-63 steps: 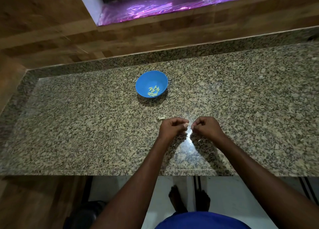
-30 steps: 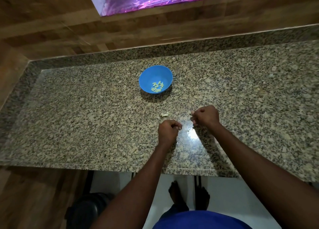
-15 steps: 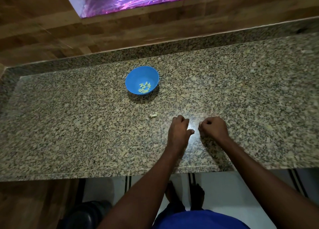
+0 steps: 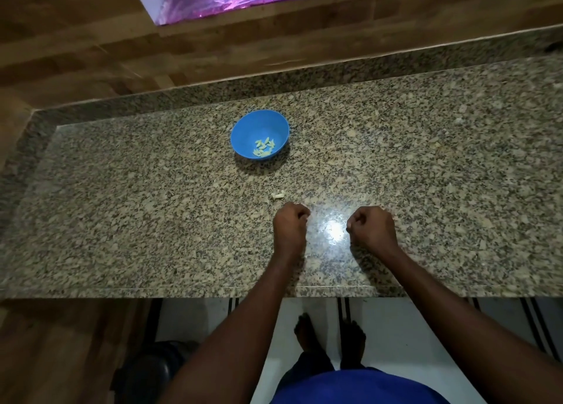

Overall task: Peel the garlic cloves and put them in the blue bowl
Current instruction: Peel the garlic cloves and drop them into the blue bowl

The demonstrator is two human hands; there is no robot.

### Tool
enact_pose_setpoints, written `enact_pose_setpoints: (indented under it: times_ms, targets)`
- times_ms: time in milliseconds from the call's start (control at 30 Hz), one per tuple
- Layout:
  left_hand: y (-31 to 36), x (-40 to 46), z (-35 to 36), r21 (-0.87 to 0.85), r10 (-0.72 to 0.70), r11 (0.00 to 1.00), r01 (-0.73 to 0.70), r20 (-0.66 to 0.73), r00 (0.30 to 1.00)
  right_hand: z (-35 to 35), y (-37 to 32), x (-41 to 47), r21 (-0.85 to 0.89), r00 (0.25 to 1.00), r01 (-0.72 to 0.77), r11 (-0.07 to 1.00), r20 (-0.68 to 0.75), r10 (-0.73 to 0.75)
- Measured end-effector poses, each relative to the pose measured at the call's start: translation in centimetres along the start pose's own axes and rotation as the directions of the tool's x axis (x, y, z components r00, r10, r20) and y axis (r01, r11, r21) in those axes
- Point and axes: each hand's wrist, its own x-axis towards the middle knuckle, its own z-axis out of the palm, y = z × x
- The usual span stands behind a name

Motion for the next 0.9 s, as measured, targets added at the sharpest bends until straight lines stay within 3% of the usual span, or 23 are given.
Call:
enact_pose_setpoints:
  times_ms: [167,267,367,433,500,567,600,667,733,800,900]
  targets:
    - [0.5,-2.4,1.5,0.129,0.165,0.974,-0.185,0.154,0.974,0.8,-0.6,0.1,-0.041,0.999,0.035,0.999,0.027,-0.034]
    - [0.0,-3.4,2.0,0.185,0.264,0.937,-0.295,0.178,0.948,1.3,-0.8,0.1,-0.046,0.997,0.049,0.998,0.065,-0.046]
    - [-1.2,-4.6,2.0,0.355,0.343,0.851,-0.388,0.184,0.921,1.8,-1.0,-0.3,-0.042,0.992,0.084,0.996,0.100,-0.079]
    - [-1.8,-5.1,1.4,0.400,0.296,0.855,-0.330,0.144,0.944,2.2,-1.1,-0.8,-0.025,0.988,0.106,0.994,0.117,-0.103]
    - [-2.5,-5.5,0.2,0.324,0.163,0.933,-0.158,0.011,0.987,2.8,-1.4,-1.5,-0.004,0.983,0.121,0.993,0.141,-0.119]
    - [-2.9,-6.1,-1.7,0.064,-0.107,0.992,0.113,-0.088,0.990,3.4,-2.3,-2.5,0.010,0.977,0.129,0.992,0.171,-0.129]
    - [-3.2,-6.4,-2.7,-0.120,-0.252,0.963,0.240,-0.101,0.962,3.8,-2.9,-2.9,0.020,0.972,0.142,0.990,0.184,-0.144]
    - [-4.5,-7.1,-4.9,-0.442,-0.480,0.788,0.428,-0.007,0.877,4.8,-4.3,-3.9,0.063,0.956,0.176,0.982,0.227,-0.186]
    - [-5.8,-8.2,-7.3,-0.634,-0.584,0.579,0.513,0.117,0.803,5.8,-6.2,-5.5,0.121,0.937,0.177,0.977,0.282,-0.205]
    - [-7.0,-9.8,-9.9,-0.779,-0.606,0.370,0.506,0.210,0.767,7.3,-8.6,-7.6,0.191,0.917,0.158,0.969,0.335,-0.216]
    - [-9.2,-12.7,-13.9,-0.932,-0.595,0.090,0.351,0.232,0.769,10.2,-12.2,-11.2,0.391,0.886,0.048,0.919,0.408,-0.220]
